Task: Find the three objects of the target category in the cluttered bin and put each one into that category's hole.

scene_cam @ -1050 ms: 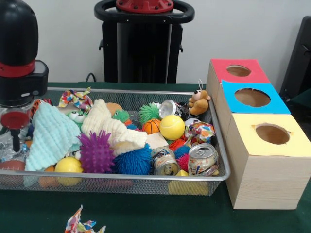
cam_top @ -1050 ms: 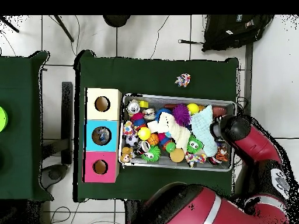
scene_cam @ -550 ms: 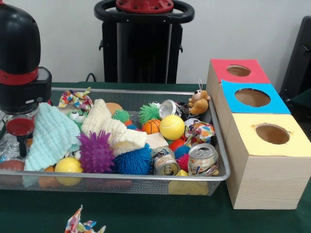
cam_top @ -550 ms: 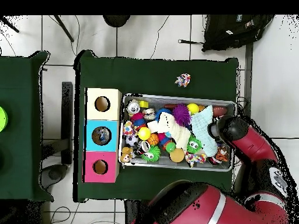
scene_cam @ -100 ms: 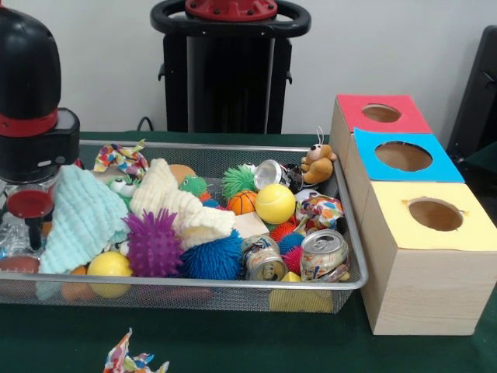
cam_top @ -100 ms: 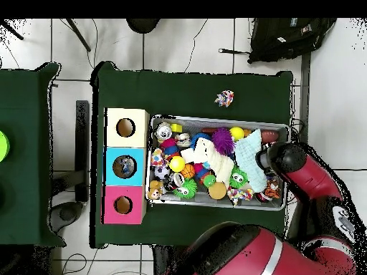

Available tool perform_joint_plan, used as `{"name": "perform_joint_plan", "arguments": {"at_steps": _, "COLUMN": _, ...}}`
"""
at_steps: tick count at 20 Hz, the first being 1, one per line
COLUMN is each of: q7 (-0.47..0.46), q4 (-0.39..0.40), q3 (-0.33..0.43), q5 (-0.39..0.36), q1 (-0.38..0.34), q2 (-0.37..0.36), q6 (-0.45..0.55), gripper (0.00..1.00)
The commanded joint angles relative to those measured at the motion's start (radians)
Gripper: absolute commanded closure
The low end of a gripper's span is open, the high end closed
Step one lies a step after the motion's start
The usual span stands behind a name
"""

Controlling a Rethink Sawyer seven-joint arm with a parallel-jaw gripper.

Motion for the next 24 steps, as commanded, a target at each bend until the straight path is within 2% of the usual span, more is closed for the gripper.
{"name": "perform_joint_plan", "arguments": {"at_steps": 1, "q7": 0.087, "q4": -0.003, "q3": 0.067, "q5": -0.062, "q1": 0.014, "q2": 0.129, "q6": -0.206, "gripper": 1.0}}
{"name": "perform_joint_plan", "arguments": {"at_steps": 5, "q7": 0.063, "q4": -0.006, "q3": 0.095, "q5": -0.06, "q1": -0.004, "q2": 0.122, "q6": -0.161, "gripper": 1.0}}
{"name": "perform_joint_plan", "arguments": {"at_steps": 11, "q7": 0.052, "q4": 0.017, "q3": 0.104, "q5": -0.066, "q1": -0.008, "q2": 0.091, "q6": -0.154, "gripper": 1.0}}
{"name": "perform_joint_plan", "arguments": {"at_steps": 17, "q7": 0.042, "q4": 0.055, "q3": 0.087, "q5": -0.066, "q1": 0.015, "q2": 0.0, "q6": -0.076, "gripper": 1.0}}
{"name": "perform_joint_plan", "arguments": {"at_steps": 24, "q7": 0.055, "q4": 0.066, "q3": 0.062, "q5": -0.063, "q1": 0.056, "q2": -0.048, "q6": -0.02, "gripper": 1.0}}
